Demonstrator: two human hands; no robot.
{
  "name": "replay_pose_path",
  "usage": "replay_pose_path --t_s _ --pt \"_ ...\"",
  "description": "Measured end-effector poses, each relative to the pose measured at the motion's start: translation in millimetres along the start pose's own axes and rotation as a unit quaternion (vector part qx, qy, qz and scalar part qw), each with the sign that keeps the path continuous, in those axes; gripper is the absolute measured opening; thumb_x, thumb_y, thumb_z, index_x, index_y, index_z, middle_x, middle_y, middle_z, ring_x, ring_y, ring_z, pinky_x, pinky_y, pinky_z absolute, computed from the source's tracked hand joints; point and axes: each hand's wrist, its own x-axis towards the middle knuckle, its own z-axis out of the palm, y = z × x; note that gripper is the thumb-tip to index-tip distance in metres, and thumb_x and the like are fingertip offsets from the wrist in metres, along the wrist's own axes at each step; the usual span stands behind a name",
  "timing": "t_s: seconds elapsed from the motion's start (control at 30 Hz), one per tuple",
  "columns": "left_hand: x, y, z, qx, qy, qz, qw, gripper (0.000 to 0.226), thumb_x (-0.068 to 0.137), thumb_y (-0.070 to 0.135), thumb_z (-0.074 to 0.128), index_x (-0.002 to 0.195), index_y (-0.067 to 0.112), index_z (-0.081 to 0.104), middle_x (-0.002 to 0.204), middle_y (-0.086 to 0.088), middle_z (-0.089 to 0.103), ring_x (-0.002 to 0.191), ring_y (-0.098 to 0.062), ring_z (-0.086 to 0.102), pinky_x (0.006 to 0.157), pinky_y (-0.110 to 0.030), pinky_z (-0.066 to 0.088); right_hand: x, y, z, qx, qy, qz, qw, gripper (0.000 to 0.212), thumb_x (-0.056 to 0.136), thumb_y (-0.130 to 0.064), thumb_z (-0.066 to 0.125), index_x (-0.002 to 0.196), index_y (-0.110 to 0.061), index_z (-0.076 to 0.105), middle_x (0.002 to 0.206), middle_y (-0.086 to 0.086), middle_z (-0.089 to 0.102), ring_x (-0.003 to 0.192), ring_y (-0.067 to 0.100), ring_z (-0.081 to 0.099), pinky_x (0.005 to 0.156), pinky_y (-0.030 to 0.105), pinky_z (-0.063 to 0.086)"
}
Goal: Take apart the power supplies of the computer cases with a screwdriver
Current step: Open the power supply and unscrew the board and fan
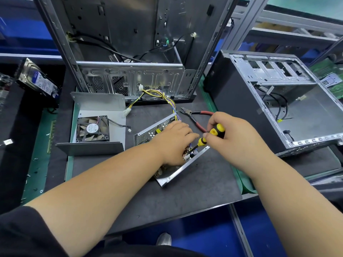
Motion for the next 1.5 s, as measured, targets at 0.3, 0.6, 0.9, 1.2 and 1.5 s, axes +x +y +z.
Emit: replay_pose_path --t_s 0.3,0.6,0.9,1.2,1.5 --pt "-17.9 -2.6 -27.9 -0.291 0.135 -0.072 0.944 0.038 0.081 0.031 0.08 0.115 0.021 0.068 0.106 0.013 0.06 0.104 -0.004 0.054 0.095 -0.024 0.042 -0.3 5.3 -24.0 0.154 0.124 0.013 0.98 0.017 0.085 -0.014 0.069 0.075 -0.022 0.057 0.054 -0.018 0.051 0.05 0.001 0.049 0.046 0.007 0.033" --pt "-45.9 3.7 -48.4 -0.302 0.211 -0.176 0.913 0.006 0.084 0.025 0.077 0.085 0.025 0.071 0.085 0.014 0.061 0.088 0.002 0.055 0.077 -0.016 0.042 6.6 6.7 -21.1 0.291 0.126 -0.008 0.948 0.015 0.087 -0.006 0.066 0.076 -0.013 0.059 0.05 -0.015 0.044 0.044 -0.001 0.042 0.044 0.004 0.031" --pt "-133.9 5.2 -65.0 -0.253 0.325 -0.343 0.844 0.023 0.09 0.015 0.069 0.082 0.035 0.064 0.082 0.019 0.064 0.079 0.005 0.056 0.069 -0.006 0.036 34.7 32.7 16.7 0.445 0.041 0.075 0.891 0.01 0.088 -0.03 0.066 0.09 -0.02 0.064 0.081 0.002 0.077 0.069 0.013 0.071 0.062 0.023 0.052" --pt "-164.8 20.8 -47.0 -0.322 0.367 -0.418 0.766 0.025 0.089 0.006 0.067 0.086 0.03 0.07 0.084 0.008 0.065 0.072 0.0 0.053 0.069 -0.007 0.041 54.9 72.5 51.1 0.538 -0.119 0.193 0.812 0.016 0.091 0.001 0.06 0.097 -0.014 0.063 0.083 -0.001 0.078 0.064 0.009 0.069 0.065 0.028 0.037" --pt "-145.3 45.4 -34.9 -0.361 0.352 -0.407 0.762 0.021 0.09 0.006 0.068 0.087 0.027 0.071 0.086 0.006 0.066 0.074 0.0 0.055 0.071 -0.009 0.044 61.4 83.7 57.7 0.197 -0.252 0.204 0.925 0.031 0.073 -0.039 0.086 0.079 -0.013 0.071 0.081 0.002 0.059 0.077 0.019 0.053 0.066 0.031 0.036"
